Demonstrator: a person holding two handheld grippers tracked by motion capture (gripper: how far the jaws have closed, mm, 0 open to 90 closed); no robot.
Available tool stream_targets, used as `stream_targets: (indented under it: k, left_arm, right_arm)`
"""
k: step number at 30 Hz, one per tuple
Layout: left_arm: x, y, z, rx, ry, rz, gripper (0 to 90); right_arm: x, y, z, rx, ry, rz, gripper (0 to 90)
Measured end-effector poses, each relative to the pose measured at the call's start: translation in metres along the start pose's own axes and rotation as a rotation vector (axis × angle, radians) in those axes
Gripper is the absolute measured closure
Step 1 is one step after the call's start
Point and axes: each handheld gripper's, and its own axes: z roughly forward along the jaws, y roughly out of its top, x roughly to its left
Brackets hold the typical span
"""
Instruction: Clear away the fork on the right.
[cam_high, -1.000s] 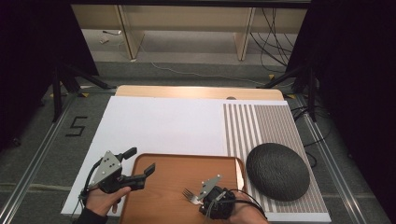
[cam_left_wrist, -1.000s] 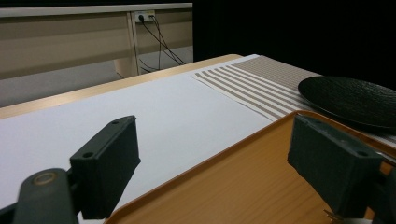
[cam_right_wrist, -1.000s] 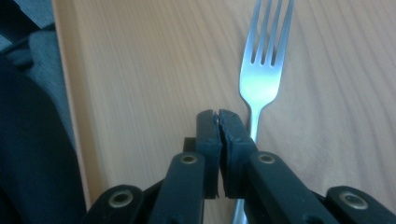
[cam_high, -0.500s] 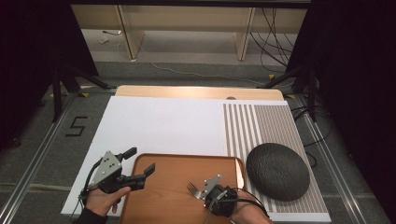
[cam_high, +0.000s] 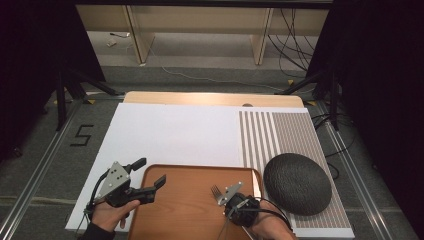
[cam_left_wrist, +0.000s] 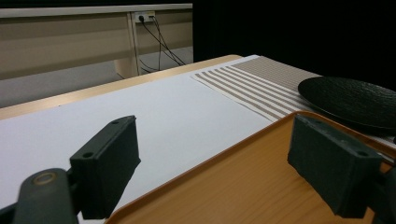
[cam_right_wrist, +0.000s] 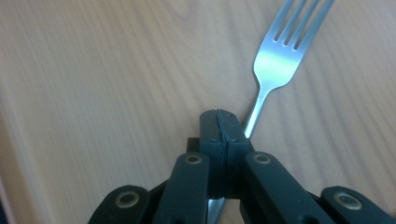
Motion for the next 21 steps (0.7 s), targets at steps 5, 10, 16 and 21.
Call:
stream_targets:
  k: [5, 10, 16, 21]
  left_arm:
    - [0.000, 0.000, 0.000, 0.000, 0.001, 0.000, 15.9]
    - [0.000, 0.000, 0.000, -0.001, 0.000, 0.000, 15.9]
    - [0.000, 0.000, 0.000, -0.001, 0.000, 0.000, 15.9]
    - [0.000, 0.000, 0.000, -0.001, 0.000, 0.001, 15.9]
  right_arm:
    - [-0.005, -0.002, -0.002, 0.016, -0.018, 0.018, 90.0]
    - [-0.009, -0.006, -0.004, 0.022, -0.027, 0.030, 90.0]
    - [-0.014, -0.009, -0.006, 0.041, -0.038, 0.038, 90.0]
    - [-0.018, -0.013, -0.008, 0.042, -0.040, 0.051, 90.0]
